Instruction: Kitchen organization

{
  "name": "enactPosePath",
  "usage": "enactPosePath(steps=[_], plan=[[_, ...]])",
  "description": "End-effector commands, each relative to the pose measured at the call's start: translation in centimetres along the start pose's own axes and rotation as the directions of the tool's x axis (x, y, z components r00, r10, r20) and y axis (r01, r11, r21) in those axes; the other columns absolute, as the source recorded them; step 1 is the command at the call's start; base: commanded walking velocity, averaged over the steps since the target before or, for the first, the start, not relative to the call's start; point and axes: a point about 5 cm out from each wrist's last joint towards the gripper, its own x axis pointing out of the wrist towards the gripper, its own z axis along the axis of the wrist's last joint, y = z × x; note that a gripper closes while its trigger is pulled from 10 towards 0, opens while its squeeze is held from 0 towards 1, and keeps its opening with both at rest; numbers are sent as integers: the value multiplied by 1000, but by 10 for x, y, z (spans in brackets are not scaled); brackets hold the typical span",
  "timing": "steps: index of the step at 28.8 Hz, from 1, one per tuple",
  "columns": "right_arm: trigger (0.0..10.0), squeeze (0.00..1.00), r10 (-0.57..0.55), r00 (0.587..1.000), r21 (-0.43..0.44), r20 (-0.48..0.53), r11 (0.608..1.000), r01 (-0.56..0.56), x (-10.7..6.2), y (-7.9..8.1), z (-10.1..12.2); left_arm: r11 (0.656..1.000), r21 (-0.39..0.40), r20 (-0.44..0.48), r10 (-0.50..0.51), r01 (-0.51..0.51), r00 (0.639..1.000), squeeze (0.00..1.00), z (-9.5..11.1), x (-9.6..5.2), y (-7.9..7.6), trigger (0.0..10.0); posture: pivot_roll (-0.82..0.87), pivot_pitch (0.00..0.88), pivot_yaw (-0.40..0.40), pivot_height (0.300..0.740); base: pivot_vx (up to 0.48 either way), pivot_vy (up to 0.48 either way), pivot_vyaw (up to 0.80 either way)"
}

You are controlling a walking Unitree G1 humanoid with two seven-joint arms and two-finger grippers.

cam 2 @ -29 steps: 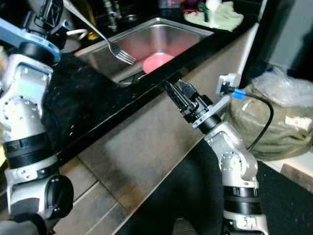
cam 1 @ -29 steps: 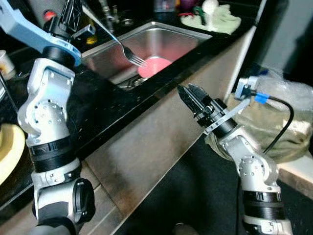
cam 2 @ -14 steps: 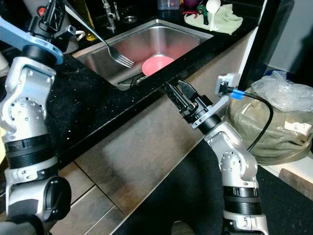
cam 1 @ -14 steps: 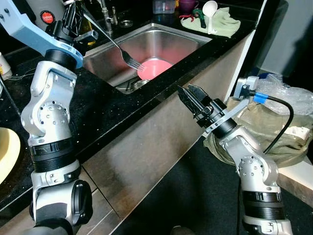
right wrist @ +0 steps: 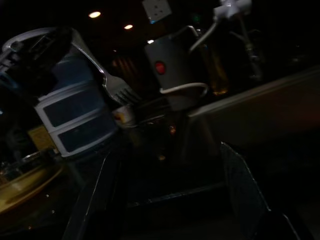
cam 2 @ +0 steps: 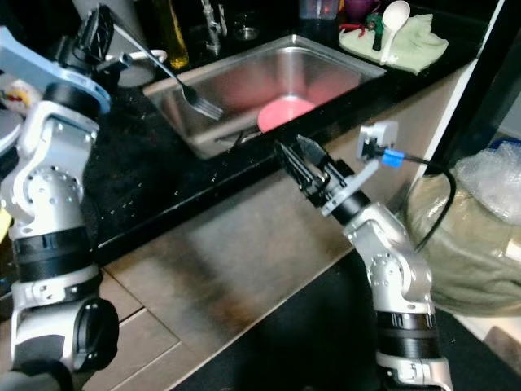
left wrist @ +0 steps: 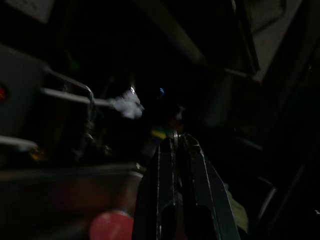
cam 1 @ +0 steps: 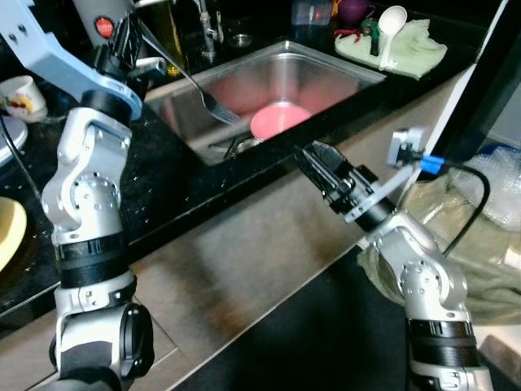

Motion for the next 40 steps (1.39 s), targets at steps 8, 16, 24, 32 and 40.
enactPosePath(steps=[8, 16, 24, 32, 40], plan=[[10000, 0, -1, 1000, -16, -8, 1000, 1, 0, 0, -1, 1000, 1, 27, 20, -20, 999, 0, 6, 2, 1, 10000, -54, 36, 42, 740, 0, -225, 0], [10000, 0, -2, 1000, -18, -12, 1000, 2, 0, 0, -2, 999, 32, 24, 43, -44, 999, 0, 7, 2, 5, 10000, -52, 36, 41, 740, 0, 0, 0], [10000, 0, -2, 1000, -20, -12, 1000, 2, 1, 0, -2, 997, 67, 14, 27, -28, 1000, 0, 7, 3, 5, 10000, -50, 33, 42, 740, 173, 0, 0], [10000, 0, -3, 1000, -20, -12, 1000, 3, 1, 0, -3, 996, 82, 23, 24, -26, 999, 0, 11, 4, 6, 10000, -49, 32, 42, 740, 345, 0, 0], [10000, 0, 2, 1000, -19, -13, 1000, -3, 2, 1, -3, 996, 86, 22, 20, -21, 1000, 0, 11, 4, 6, 10000, -47, 31, 41, 740, 345, 0, 0]])
